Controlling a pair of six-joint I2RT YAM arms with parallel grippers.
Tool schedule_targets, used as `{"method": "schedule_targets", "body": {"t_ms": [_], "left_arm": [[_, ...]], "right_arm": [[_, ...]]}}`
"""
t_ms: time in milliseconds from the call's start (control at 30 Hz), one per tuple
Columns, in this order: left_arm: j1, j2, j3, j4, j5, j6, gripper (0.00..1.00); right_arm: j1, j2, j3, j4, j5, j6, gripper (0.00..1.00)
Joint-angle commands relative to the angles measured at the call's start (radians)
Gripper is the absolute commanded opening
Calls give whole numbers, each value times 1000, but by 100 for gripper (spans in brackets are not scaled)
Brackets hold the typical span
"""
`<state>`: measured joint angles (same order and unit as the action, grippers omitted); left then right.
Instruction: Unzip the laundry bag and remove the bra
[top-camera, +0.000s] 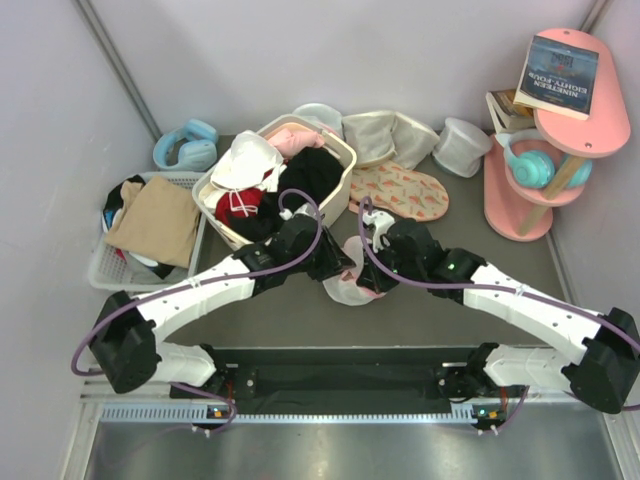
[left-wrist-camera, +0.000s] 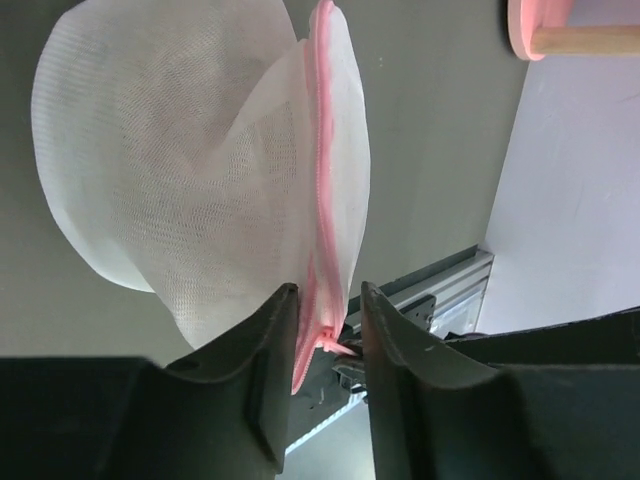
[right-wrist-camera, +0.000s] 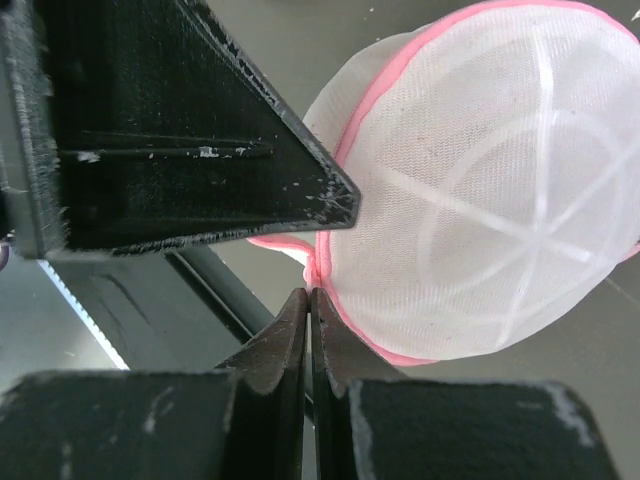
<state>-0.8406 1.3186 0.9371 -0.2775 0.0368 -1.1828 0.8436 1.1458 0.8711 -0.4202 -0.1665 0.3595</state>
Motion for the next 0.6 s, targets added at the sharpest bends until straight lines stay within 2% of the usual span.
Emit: {"method": "schedule_targets", "body": {"t_ms": [0,33,100,233,567], "left_arm": [[-5,13,-4,64,28,-2,31],[-5,21,-4,78,32,2,18],[-3,25,-4,75,25,8,2],[29,7,-14,40,-14,12,0],[152,-124,-142,40,-8,-3,0]], "right_arm": [[15,-6,43,38,16,1,0],[15,-6,40,40,16,1,0],[15,-8,39,38,19,9,0],[14,-15,11,18,35,21,0],[-40,-75,-95,18,10,67,0]]}}
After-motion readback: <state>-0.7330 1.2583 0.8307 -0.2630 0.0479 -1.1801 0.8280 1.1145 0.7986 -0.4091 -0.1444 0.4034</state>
